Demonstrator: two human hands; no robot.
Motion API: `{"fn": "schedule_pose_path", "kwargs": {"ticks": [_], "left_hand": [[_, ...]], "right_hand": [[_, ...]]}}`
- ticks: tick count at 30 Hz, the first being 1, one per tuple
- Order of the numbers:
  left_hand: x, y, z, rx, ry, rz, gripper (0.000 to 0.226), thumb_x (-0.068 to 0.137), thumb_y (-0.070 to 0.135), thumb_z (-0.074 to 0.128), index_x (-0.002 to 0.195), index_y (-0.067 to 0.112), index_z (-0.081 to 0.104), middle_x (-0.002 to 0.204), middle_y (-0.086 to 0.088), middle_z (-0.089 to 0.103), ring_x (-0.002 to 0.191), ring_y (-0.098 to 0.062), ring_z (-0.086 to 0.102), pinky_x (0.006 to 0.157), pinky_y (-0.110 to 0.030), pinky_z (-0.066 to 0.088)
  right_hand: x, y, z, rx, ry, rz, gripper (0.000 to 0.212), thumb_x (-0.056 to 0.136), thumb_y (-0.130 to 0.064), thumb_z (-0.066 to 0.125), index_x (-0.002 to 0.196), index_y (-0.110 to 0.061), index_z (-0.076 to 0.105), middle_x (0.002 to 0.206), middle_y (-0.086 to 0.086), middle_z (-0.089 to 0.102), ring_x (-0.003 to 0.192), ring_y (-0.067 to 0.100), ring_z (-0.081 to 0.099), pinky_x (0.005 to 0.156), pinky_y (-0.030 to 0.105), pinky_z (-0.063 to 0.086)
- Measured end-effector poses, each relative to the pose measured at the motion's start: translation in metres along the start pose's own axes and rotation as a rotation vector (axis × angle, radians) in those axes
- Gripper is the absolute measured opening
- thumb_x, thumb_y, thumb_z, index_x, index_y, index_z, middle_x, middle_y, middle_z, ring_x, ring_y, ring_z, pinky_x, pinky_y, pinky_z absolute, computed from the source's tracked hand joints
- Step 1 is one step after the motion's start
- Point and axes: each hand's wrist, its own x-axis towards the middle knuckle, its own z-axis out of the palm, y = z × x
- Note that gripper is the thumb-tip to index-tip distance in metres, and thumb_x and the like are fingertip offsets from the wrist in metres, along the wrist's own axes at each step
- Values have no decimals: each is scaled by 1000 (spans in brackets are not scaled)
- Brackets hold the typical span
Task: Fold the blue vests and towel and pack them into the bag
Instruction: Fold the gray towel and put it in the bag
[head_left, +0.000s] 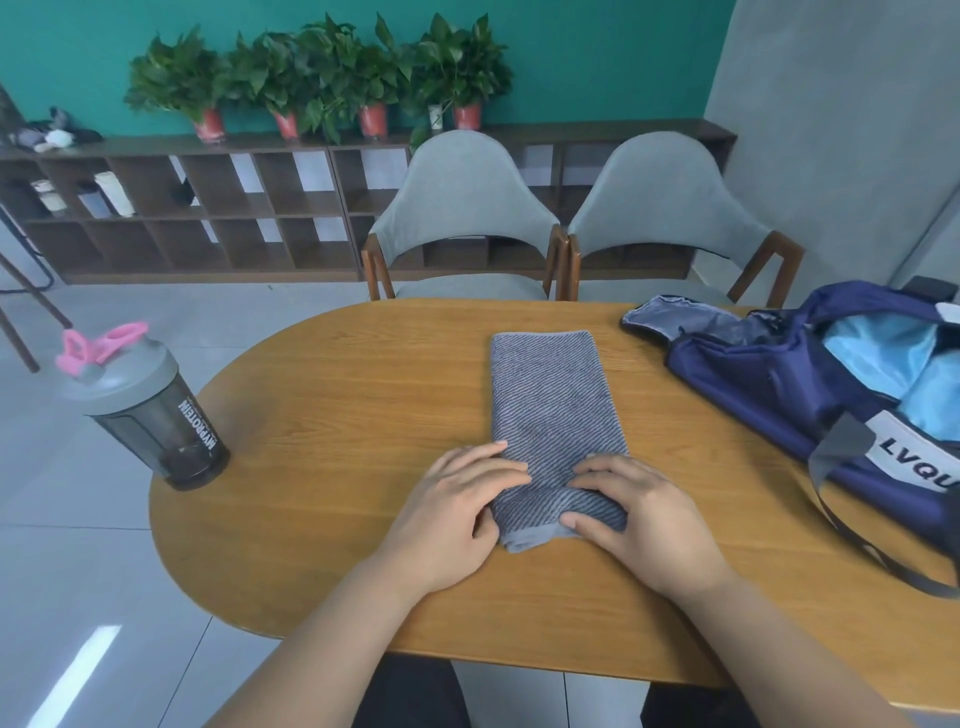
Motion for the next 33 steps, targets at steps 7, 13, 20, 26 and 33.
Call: {"fn": "schedule_pose_path", "kwargs": {"ticks": [7, 13, 20, 26, 33], "left_hand": [[2, 1, 0, 24, -45, 50, 50, 99, 38, 65, 148, 33, 56, 154, 25, 49, 153, 7, 23, 127, -22, 8], [0, -2, 2, 2, 7, -57, 39, 107, 39, 52, 145, 29, 58, 149, 13, 58, 143, -3, 45, 120, -36, 36], [0, 9, -8, -44, 36, -252, 34, 110, 44, 41, 138, 31, 55, 129, 14, 67, 117, -10, 57, 98, -33, 47], [-6, 21, -6, -274, 223, -345, 28, 107, 58, 39, 95, 34, 50, 85, 14, 62, 83, -11, 61, 74, -44, 51], [-1, 51, -20, -585, 396, -443, 34, 109, 42, 48, 84, 18, 47, 75, -3, 57, 67, -13, 54, 66, -44, 44]], "right_hand": [[3, 3, 0, 30, 6, 40, 49, 91, -76, 58, 118, -38, 73, 129, -26, 62, 127, -1, 56, 107, 35, 48], [-1, -5, -7, -53, -54, -73, 65, 89, -81, 58, 132, -33, 68, 135, -20, 60, 133, 4, 50, 116, 37, 40], [-6, -5, -9, -104, -29, -52, 50, 81, -37, 68, 130, -34, 64, 128, -17, 65, 126, 9, 59, 106, 36, 50], [-11, -14, -22, 177, 206, 90, 22, 93, -27, 77, 114, -33, 73, 108, -25, 73, 100, -4, 69, 89, 26, 54], [-5, -44, -40, 435, 256, 238, 28, 100, -48, 61, 91, -22, 67, 76, -9, 71, 71, 7, 65, 69, 26, 51]]}}
